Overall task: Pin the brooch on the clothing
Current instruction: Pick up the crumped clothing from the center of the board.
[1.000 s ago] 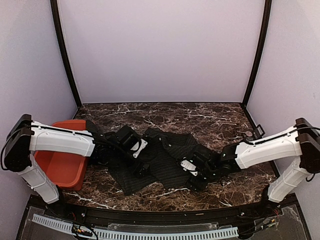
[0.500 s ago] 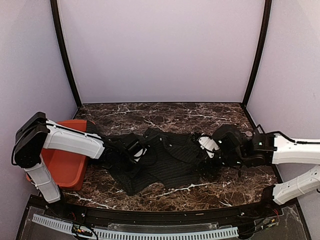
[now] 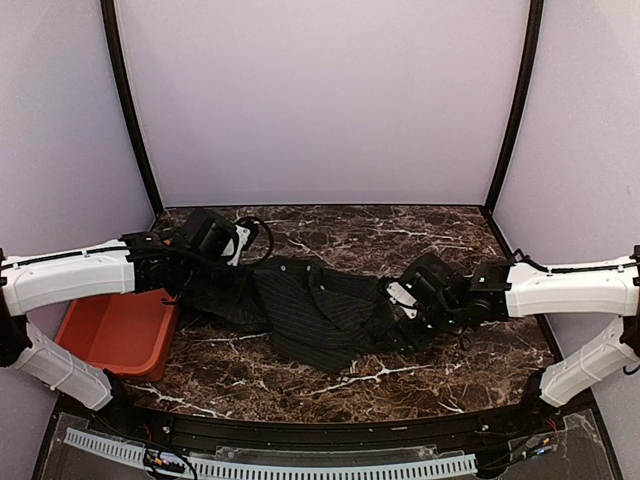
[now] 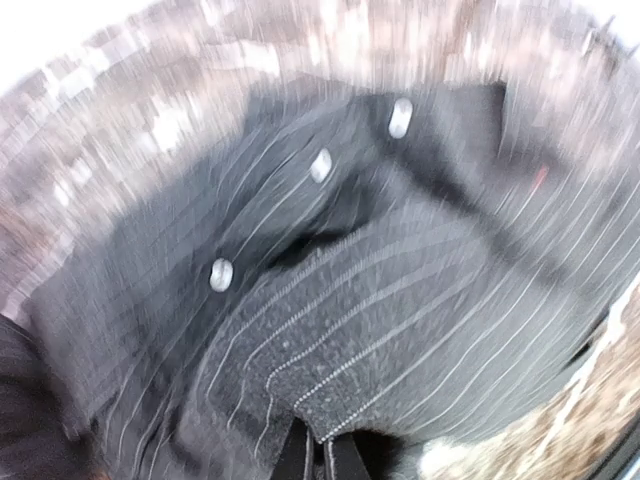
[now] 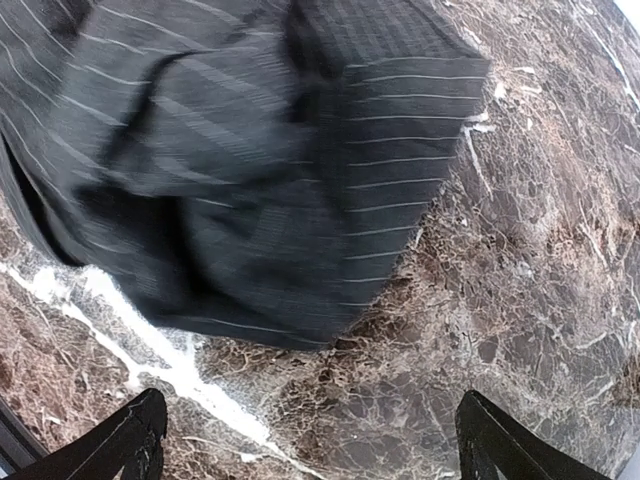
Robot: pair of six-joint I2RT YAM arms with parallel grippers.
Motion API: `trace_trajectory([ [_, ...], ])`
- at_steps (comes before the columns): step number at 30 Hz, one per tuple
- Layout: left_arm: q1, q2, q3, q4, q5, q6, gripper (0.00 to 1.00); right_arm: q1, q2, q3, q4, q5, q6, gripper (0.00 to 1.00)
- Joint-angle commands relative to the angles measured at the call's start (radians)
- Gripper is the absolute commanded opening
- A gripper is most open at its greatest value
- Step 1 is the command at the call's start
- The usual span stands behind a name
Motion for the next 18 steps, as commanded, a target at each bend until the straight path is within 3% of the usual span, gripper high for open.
trace_trajectory([
  [1, 0.007, -0.090, 0.059, -0.027, 0.023, 0.033, 0.01, -0.009, -0.015, 0.008, 0.031, -0.022, 0.004, 0.99],
  [10, 0.007, -0.116, 0.096, 0.005, 0.126, 0.037, 0.01, 0.050, 0.018, -0.006, 0.158, -0.119, -0.097, 0.99],
  [18, 0.013, -0.122, 0.107, 0.001, 0.128, 0.037, 0.01, 0.198, 0.149, -0.015, 0.306, 0.018, -0.210, 0.99],
])
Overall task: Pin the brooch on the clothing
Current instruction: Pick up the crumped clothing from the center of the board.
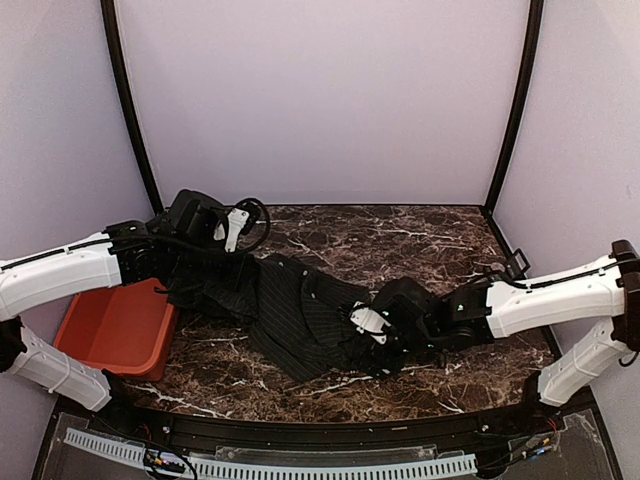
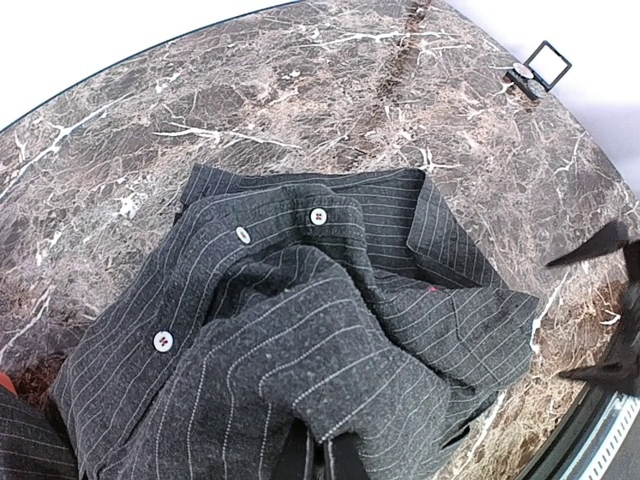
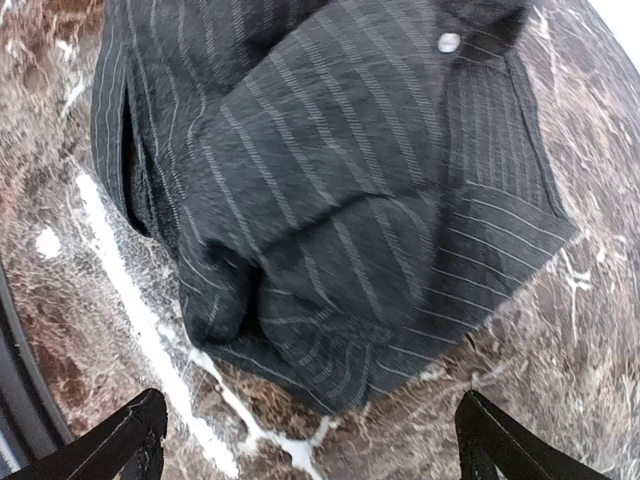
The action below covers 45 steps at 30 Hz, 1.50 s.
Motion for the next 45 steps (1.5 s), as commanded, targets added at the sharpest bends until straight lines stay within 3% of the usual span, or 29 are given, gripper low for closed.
trace_trajectory([
  [1, 0.006, -0.026, 0.026, 0.000, 0.017, 0.009, 0.01, 0.049, 0.116, 0.004, 0.095, 0.097, -0.071, 0.99],
  [5, 0.019, -0.033, 0.021, 0.007, 0.024, 0.003, 0.01, 0.077, 0.252, 0.048, 0.099, 0.157, -0.072, 0.97],
  [10, 0.030, -0.037, 0.017, 0.007, 0.032, 0.001, 0.01, 0.082, 0.368, 0.104, 0.089, 0.201, -0.026, 0.77],
  [12, 0.033, -0.041, 0.012, 0.007, 0.033, 0.000, 0.01, 0.082, 0.373, 0.105, 0.101, 0.212, -0.021, 0.59],
  [13, 0.036, -0.043, 0.009, 0.007, 0.033, -0.001, 0.01, 0.082, 0.365, 0.105, 0.104, 0.220, -0.021, 0.38],
  [14, 0.037, -0.045, 0.007, 0.006, 0.032, -0.001, 0.01, 0.082, 0.351, 0.100, 0.107, 0.234, -0.021, 0.26],
  [15, 0.043, -0.047, 0.005, 0.005, 0.030, -0.002, 0.01, 0.082, 0.334, 0.095, 0.106, 0.251, -0.005, 0.06],
  [16, 0.045, -0.048, 0.003, 0.002, 0.029, -0.002, 0.03, 0.082, 0.308, 0.090, 0.097, 0.262, 0.000, 0.00],
  [19, 0.059, -0.045, 0.003, -0.008, 0.020, -0.004, 0.08, 0.079, 0.189, 0.093, 0.039, 0.278, -0.008, 0.00],
  [22, 0.065, -0.040, -0.004, -0.017, 0.008, 0.001, 0.25, 0.066, 0.020, 0.120, -0.024, 0.260, -0.015, 0.00],
  [25, 0.066, -0.032, -0.013, -0.012, 0.020, 0.009, 0.49, 0.043, -0.140, 0.139, -0.047, 0.195, -0.015, 0.00],
  [28, 0.066, -0.032, -0.027, 0.003, 0.067, 0.025, 0.63, 0.008, -0.272, 0.150, -0.054, 0.148, -0.015, 0.00],
  [32, 0.053, -0.040, -0.067, 0.071, 0.230, 0.030, 0.82, -0.022, -0.332, 0.182, -0.101, 0.142, 0.008, 0.00],
  [35, -0.009, -0.046, -0.102, 0.151, 0.269, 0.045, 0.97, -0.032, -0.318, 0.222, -0.150, 0.160, 0.039, 0.00],
  [40, -0.180, 0.000, -0.092, 0.211, 0.188, 0.084, 0.99, -0.038, -0.267, 0.296, -0.200, 0.189, 0.093, 0.00],
  [45, -0.250, 0.044, -0.049, 0.238, 0.099, 0.085, 0.99, -0.048, -0.227, 0.344, -0.254, 0.234, 0.144, 0.00],
])
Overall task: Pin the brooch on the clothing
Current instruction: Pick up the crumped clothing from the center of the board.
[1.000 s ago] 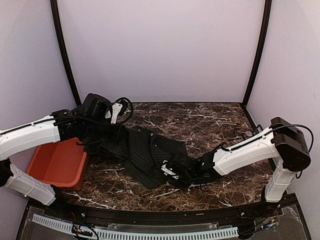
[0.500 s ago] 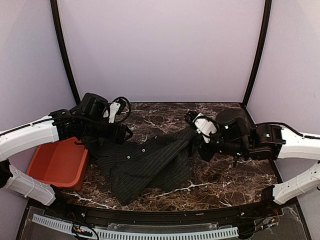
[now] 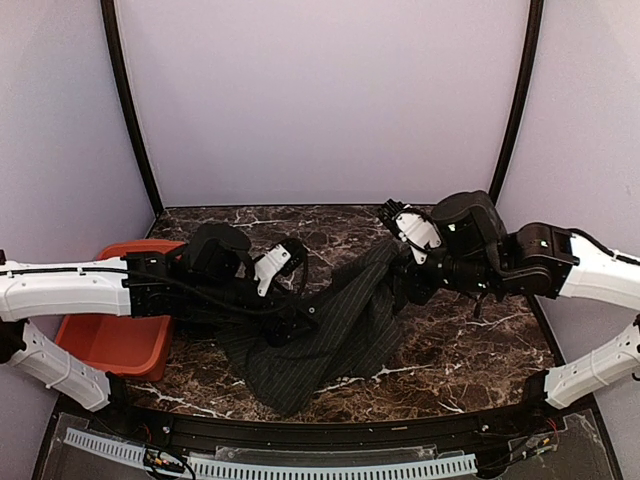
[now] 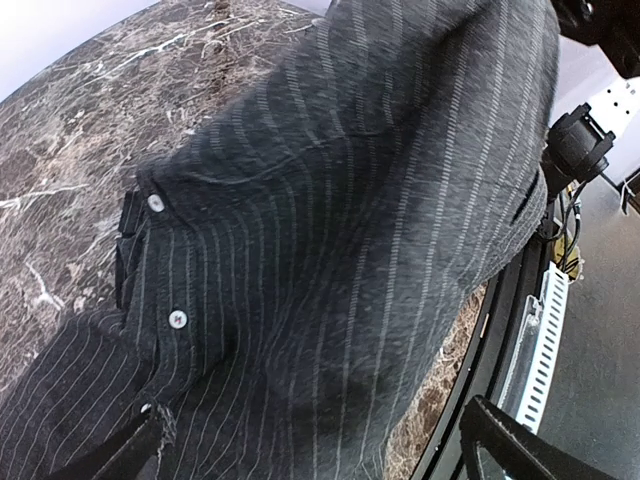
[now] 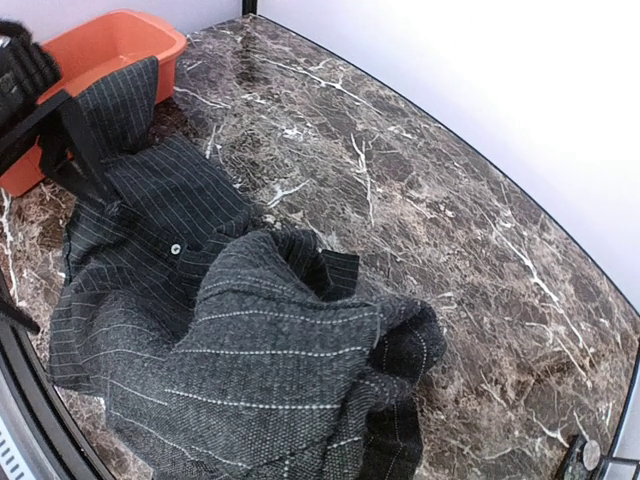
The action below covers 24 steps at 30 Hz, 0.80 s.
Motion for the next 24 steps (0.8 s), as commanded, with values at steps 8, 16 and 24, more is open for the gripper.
trace_trajectory([
  [8, -0.100, 0.150, 0.131, 0.073, -0.175, -0.004, 0.99, -0.022, 0.037, 0.052, -0.056, 0.064, 0.100, 0.00],
  [16, -0.181, 0.272, 0.261, 0.076, -0.251, 0.037, 0.96, -0.026, 0.044, 0.038, -0.059, 0.078, 0.118, 0.00],
  [24, -0.269, 0.386, 0.374, 0.017, -0.469, 0.104, 0.86, -0.039, 0.042, 0.028, -0.058, 0.074, 0.128, 0.00],
])
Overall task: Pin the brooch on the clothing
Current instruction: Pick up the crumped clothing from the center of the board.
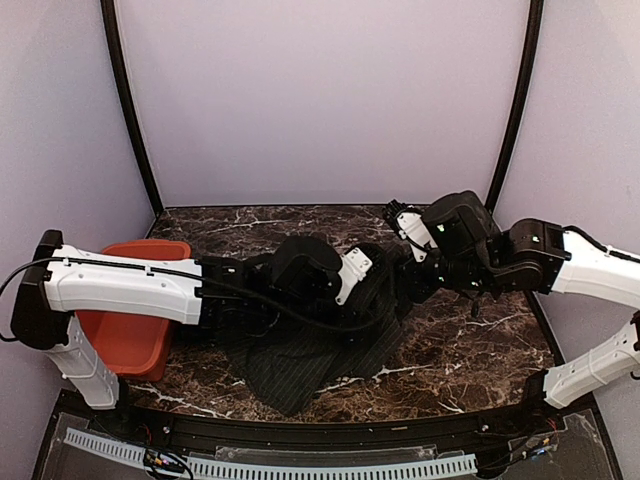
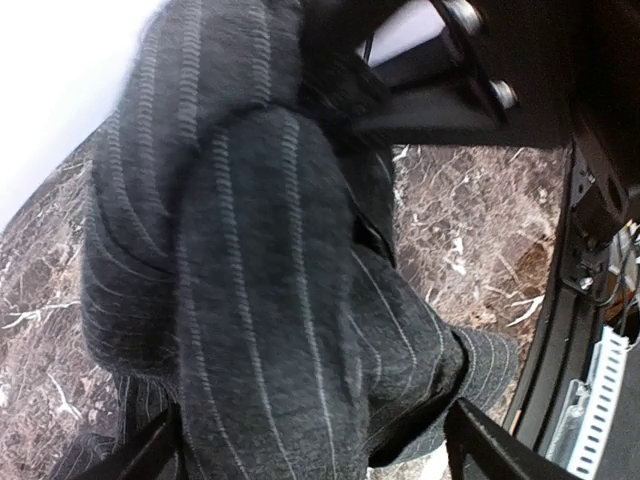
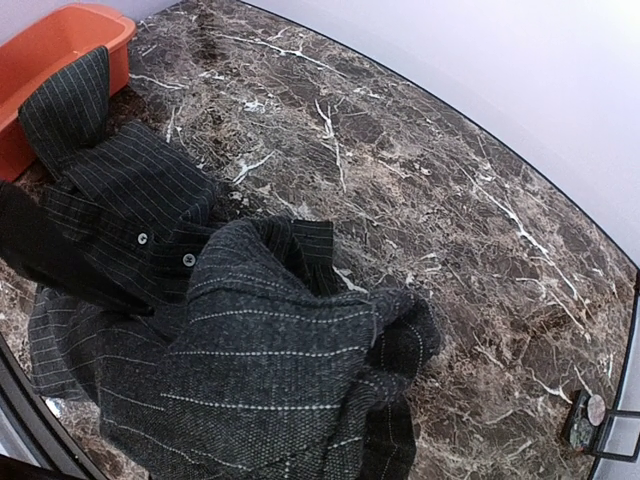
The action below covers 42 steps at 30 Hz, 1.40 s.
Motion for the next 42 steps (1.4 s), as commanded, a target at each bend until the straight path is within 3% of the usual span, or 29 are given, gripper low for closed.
trace_trajectory([
  [1, -0.046, 0.035, 0.037, -0.048, -0.163, 0.058, 0.80, -0.016, -0.004, -0.005, 0.021, 0.019, 0.024, 0.00],
  [8, -0.057, 0.066, 0.062, -0.085, -0.266, 0.065, 0.43, -0.024, -0.022, -0.019, 0.022, 0.016, 0.028, 0.01],
  [9, -0.057, 0.071, 0.063, -0.087, -0.285, 0.068, 0.18, -0.026, -0.025, -0.022, 0.024, 0.013, 0.029, 0.01],
  [11, -0.057, 0.074, 0.066, -0.092, -0.306, 0.077, 0.04, -0.025, -0.026, -0.026, 0.024, 0.009, 0.030, 0.01],
  [16, -0.045, 0.043, 0.079, -0.110, -0.358, 0.107, 0.01, -0.029, -0.028, -0.039, 0.025, 0.003, 0.022, 0.02],
  [21, 0.032, -0.091, 0.038, -0.120, -0.300, 0.094, 0.01, -0.049, -0.032, -0.059, 0.020, 0.001, 0.015, 0.10],
  [25, 0.101, -0.191, 0.011, -0.167, -0.296, 0.104, 0.01, -0.068, -0.032, -0.073, 0.015, 0.022, 0.021, 0.36],
  [28, 0.144, -0.238, -0.002, -0.205, -0.305, 0.106, 0.01, -0.093, -0.007, -0.065, -0.014, 0.056, 0.046, 0.64],
  [34, 0.226, -0.306, -0.023, -0.236, -0.275, 0.084, 0.01, -0.098, 0.044, -0.041, -0.060, 0.037, 0.056, 0.85],
  [36, 0.253, -0.317, -0.016, -0.243, -0.246, 0.081, 0.01, -0.099, 0.049, -0.042, -0.053, -0.013, 0.045, 0.87],
  [42, 0.273, -0.319, -0.011, -0.247, -0.215, 0.090, 0.01, -0.072, -0.021, -0.109, 0.120, -0.371, -0.006, 0.90],
])
